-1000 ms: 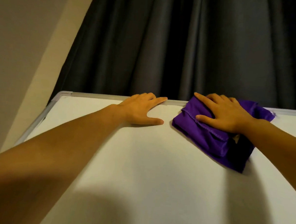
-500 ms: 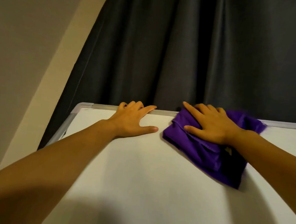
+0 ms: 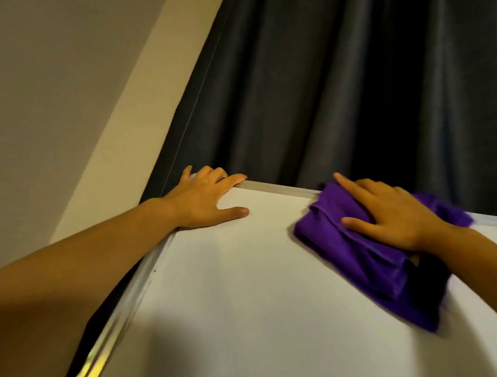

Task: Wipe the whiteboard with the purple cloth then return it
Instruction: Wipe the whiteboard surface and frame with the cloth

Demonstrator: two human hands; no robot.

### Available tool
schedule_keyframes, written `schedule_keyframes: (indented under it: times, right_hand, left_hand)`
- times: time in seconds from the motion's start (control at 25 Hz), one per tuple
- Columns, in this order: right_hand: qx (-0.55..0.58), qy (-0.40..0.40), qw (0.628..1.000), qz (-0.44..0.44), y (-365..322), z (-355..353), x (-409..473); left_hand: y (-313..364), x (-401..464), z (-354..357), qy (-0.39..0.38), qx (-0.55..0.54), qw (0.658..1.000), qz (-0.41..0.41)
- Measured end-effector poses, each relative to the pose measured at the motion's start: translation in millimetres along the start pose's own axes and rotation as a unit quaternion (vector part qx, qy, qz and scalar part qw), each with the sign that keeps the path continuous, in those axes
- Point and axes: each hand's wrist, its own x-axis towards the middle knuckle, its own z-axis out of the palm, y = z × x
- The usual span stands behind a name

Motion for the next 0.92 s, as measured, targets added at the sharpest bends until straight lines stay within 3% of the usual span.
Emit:
schedule_keyframes:
  times: [0.2,0.36,0.48,0.72,0.92]
  right_hand:
    - [-0.016,0.001,0.997,0.081,-11.8,-0.6,-1.0]
    - [-0.009,0.009,1.000,0.015,-63.6,2.2,43.6]
    - [0.002,0.002,1.000,-0.012,-94.6,6.3,73.5]
    - [0.007,0.004,0.999,-0.039,-134.0,9.9,108.0]
    - [0.027,0.008,0.999,0.019,-163.2,8.7,130.0]
  left_hand:
    - [-6.8,-8.6,1.7,0.027,-0.064,0.998,0.012]
    - [-20.6,-18.7,4.9,0.042,-0.104,0.994,-0.009]
    - [-27.4,-54.5,18.2,0.073,-0.222,0.967,-0.100]
    - [26.4,-137.1,23.5,0.069,-0.326,0.928,-0.166]
    - [48.5,-161.7,15.1,0.095,-0.243,0.943,-0.207]
